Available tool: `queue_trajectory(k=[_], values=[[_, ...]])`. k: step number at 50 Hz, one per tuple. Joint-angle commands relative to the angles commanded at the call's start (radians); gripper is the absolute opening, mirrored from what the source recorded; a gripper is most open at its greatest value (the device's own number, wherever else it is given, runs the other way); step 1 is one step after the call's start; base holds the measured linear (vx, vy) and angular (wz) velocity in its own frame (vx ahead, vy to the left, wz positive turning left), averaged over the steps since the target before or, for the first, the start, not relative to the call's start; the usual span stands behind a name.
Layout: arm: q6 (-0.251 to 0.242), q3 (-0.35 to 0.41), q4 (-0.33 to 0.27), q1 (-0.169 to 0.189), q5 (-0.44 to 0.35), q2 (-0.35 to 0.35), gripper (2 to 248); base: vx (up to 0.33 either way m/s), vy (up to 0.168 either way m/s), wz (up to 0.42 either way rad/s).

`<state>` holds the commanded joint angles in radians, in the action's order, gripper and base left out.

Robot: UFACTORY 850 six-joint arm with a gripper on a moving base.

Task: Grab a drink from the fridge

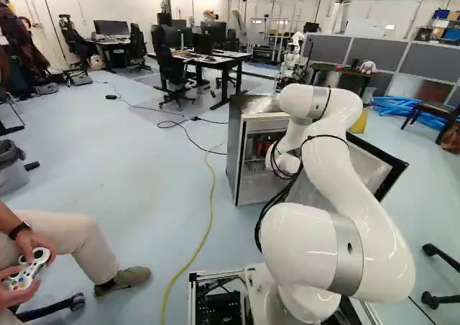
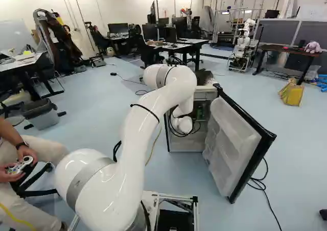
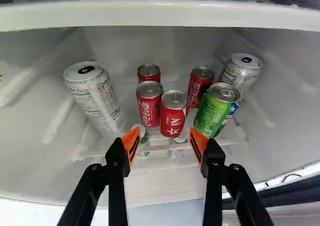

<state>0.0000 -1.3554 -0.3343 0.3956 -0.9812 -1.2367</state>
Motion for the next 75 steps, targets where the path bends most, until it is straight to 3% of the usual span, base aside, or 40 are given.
queue_trajectory(k=[57, 75], values=[[0.000, -0.198, 0.056, -0.026, 0.032, -0.111, 154, 0.000, 0.000, 0.000], [0.000, -0.216, 0.056, -0.031, 0.032, -0.121, 154, 0.000, 0.000, 0.000]])
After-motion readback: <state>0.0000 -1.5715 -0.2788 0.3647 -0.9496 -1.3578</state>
